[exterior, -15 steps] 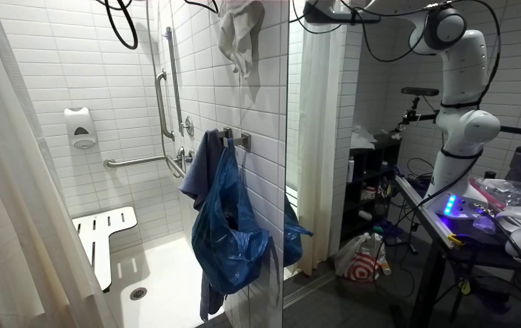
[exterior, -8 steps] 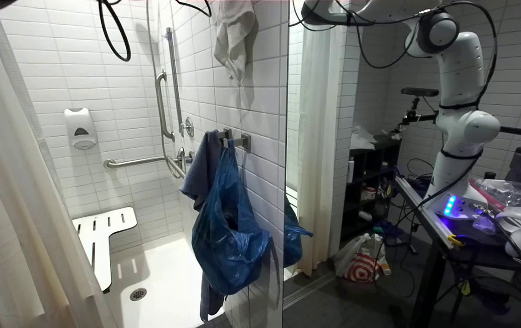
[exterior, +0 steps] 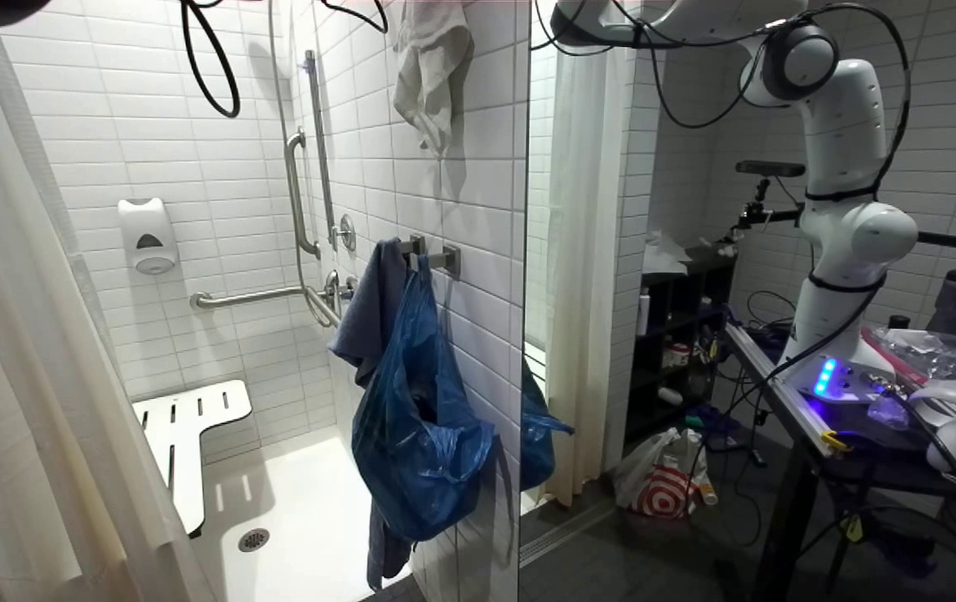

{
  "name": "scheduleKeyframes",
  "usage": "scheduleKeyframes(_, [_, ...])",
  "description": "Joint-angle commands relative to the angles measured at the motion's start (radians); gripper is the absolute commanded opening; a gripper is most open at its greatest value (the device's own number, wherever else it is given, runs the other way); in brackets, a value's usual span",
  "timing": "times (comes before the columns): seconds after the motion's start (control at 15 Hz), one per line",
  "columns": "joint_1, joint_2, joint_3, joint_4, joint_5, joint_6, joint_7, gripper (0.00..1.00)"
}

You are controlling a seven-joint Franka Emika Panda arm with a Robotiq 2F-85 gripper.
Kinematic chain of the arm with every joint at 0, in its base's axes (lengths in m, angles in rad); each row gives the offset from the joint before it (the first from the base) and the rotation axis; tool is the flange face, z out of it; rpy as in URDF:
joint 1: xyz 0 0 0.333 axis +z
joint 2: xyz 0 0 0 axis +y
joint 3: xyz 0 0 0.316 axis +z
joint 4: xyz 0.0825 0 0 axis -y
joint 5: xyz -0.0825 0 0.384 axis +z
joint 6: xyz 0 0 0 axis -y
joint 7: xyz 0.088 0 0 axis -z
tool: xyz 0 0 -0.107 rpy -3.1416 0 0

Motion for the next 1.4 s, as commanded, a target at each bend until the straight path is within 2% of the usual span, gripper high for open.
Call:
scheduleKeyframes(0.0, [0.000, 0.000, 0.000, 0.000, 0.000, 0.000, 0.000, 0.04])
scheduleKeyframes(0.87, [-0.001, 0.001, 0.000, 0.002, 0.000, 0.000, -0.001, 0.04])
scheduleKeyframes(0.93, [-0.001, 0.001, 0.000, 0.002, 0.000, 0.000, -0.001, 0.01])
scheduleKeyframes(1.33, [-0.027, 0.020, -0.003, 0.035, 0.024, -0.003, -0.021, 0.01])
